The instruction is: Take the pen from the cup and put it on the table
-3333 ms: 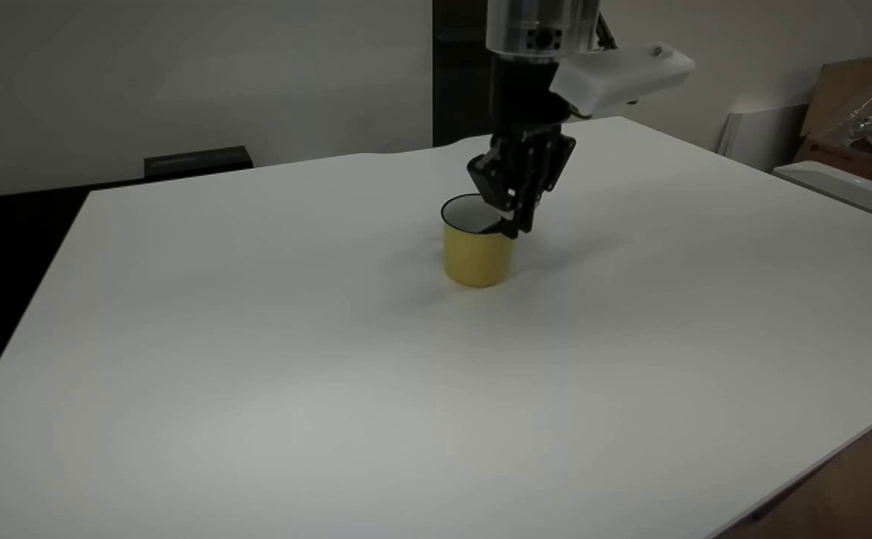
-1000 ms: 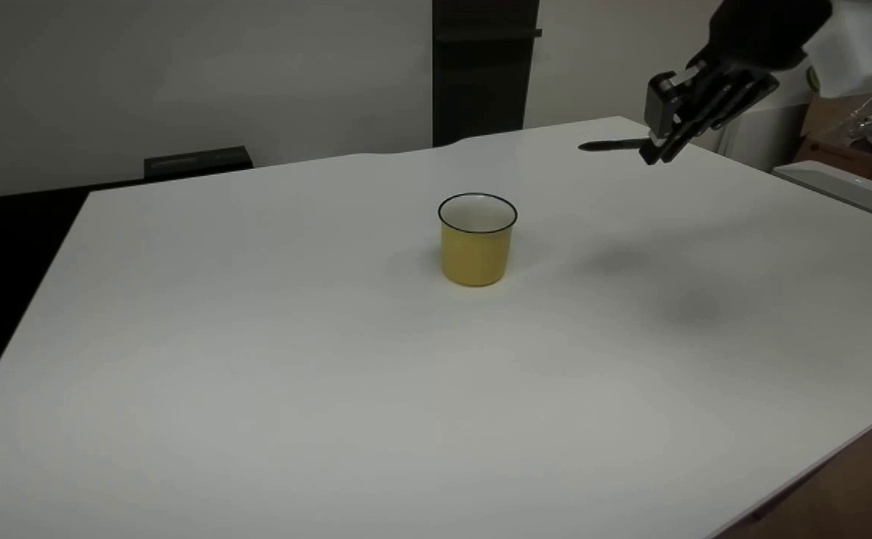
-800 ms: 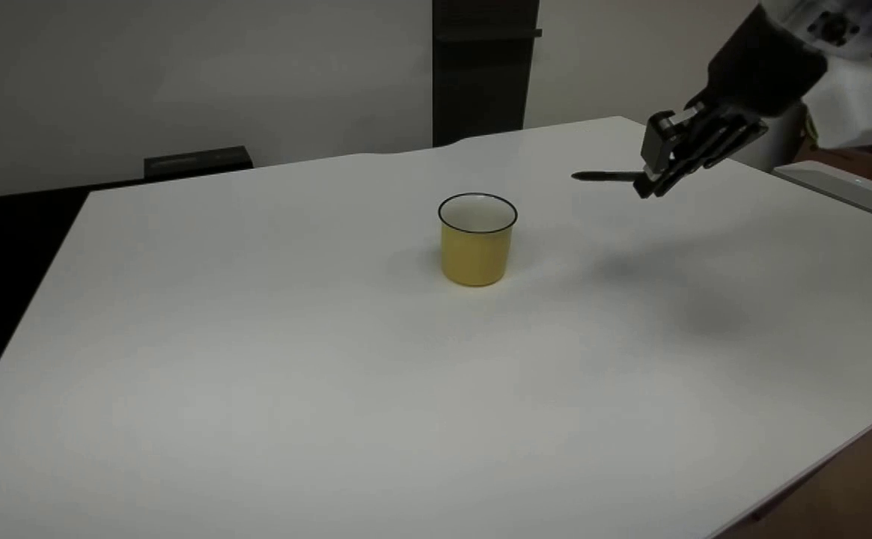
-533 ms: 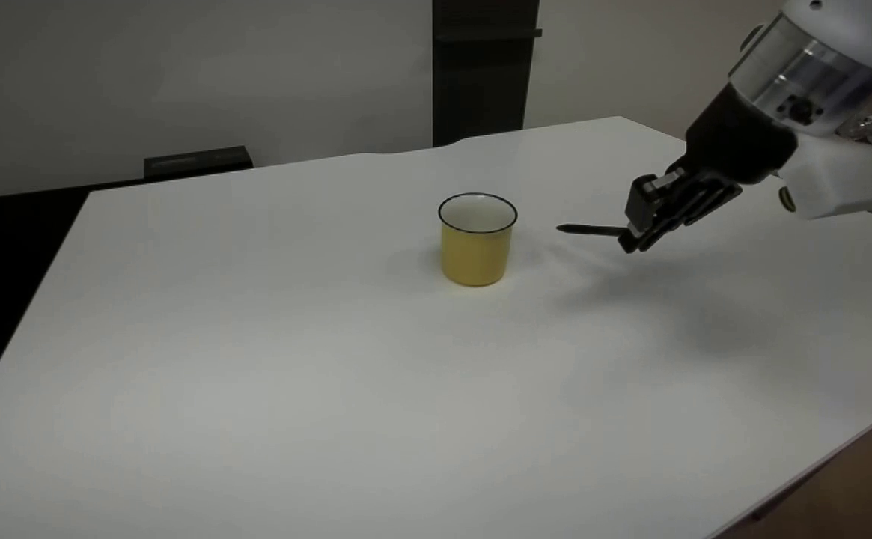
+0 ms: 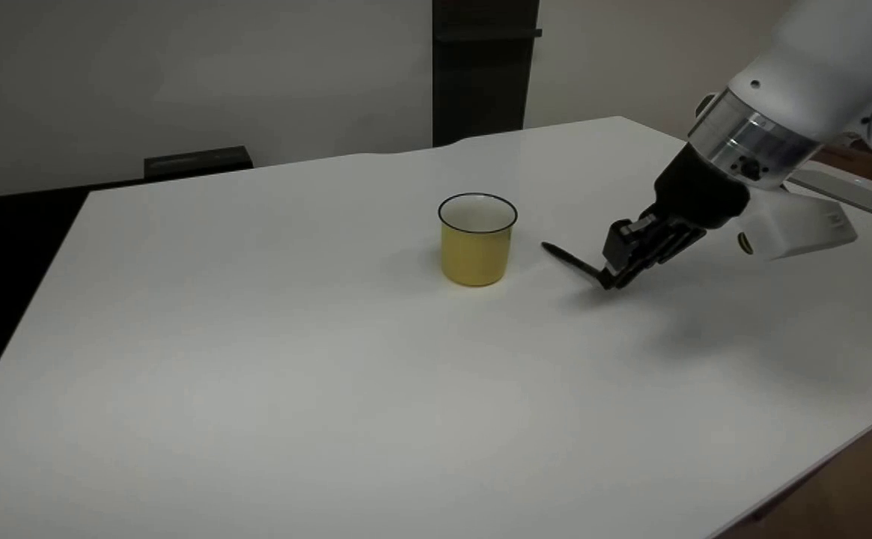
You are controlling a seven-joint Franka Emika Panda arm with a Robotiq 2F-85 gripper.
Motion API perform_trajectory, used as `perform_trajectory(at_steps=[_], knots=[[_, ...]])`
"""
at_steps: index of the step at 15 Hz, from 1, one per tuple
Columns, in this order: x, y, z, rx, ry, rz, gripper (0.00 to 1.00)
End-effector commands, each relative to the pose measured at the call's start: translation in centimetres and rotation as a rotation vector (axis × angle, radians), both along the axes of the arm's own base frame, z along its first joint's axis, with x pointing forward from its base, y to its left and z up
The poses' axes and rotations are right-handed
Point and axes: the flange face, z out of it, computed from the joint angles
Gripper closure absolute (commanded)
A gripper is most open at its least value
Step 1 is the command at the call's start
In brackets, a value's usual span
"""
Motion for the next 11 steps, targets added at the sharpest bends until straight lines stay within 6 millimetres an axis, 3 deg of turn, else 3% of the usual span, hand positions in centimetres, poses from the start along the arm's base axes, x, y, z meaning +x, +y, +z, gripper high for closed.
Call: perform_trajectory(at_steps=[1,7,11], knots=[[1.1,-0.3,-0.4,0.013,0.008,0.016,0.44],[2.2,1.7,3.0,-0.064,0.100,0.048,0.04],[3.4,5.1,6.9,-0.045,0.250,0.110,0.00]])
